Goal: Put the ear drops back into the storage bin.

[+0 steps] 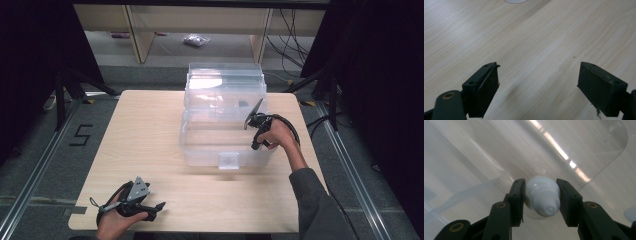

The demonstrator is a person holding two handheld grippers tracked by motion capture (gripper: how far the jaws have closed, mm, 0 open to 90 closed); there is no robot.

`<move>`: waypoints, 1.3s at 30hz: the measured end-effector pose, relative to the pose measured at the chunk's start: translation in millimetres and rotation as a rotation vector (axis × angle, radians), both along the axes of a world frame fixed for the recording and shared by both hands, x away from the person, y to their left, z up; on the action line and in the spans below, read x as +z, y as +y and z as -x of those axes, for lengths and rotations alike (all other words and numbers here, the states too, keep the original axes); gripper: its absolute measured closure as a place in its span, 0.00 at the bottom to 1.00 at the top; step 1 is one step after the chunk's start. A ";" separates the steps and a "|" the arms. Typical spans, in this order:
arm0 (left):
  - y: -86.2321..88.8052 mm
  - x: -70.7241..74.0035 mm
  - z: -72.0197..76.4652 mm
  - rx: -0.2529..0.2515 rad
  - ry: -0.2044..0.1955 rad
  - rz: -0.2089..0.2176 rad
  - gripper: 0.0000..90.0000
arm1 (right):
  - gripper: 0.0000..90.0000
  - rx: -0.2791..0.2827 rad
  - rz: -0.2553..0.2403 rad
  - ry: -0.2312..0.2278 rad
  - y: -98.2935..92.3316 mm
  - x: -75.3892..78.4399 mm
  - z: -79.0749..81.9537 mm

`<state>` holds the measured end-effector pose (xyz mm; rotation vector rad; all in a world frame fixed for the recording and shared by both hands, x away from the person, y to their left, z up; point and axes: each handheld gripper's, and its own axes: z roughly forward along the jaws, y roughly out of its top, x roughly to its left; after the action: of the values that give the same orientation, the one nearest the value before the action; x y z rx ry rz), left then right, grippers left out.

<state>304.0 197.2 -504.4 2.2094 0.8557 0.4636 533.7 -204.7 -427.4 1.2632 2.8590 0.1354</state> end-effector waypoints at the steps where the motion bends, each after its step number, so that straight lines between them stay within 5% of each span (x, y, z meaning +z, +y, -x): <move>1: 0.0 0.0 0.0 0.000 0.000 0.000 0.18 | 0.67 0.000 0.000 0.000 0.0 0.0 0.0; 13: -1.3 -0.3 0.5 0.003 0.003 0.005 0.18 | 0.66 0.001 0.009 0.015 4.1 -2.3 0.7; 21: -1.5 -0.2 0.3 -0.005 0.001 0.001 0.18 | 0.56 0.006 0.003 -0.024 8.8 10.9 9.3; 25: -1.3 -0.1 0.0 -0.005 0.001 0.000 0.18 | 0.48 0.029 0.004 -0.091 5.4 21.6 9.0; 30: -1.6 -0.2 0.5 -0.005 0.001 0.002 0.18 | 0.43 0.001 -0.035 -0.118 3.6 31.4 13.5; 31: -1.7 0.1 0.3 -0.006 -0.001 0.004 0.18 | 0.40 0.028 -0.046 -0.152 3.0 34.5 16.4; 39: -1.6 -0.2 0.0 -0.005 0.006 -0.002 0.18 | 0.37 0.016 -0.110 -0.164 1.0 40.5 23.9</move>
<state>304.0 195.6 -504.7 2.2153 0.8528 0.4557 509.8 -203.7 -386.8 1.1858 2.7554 0.3822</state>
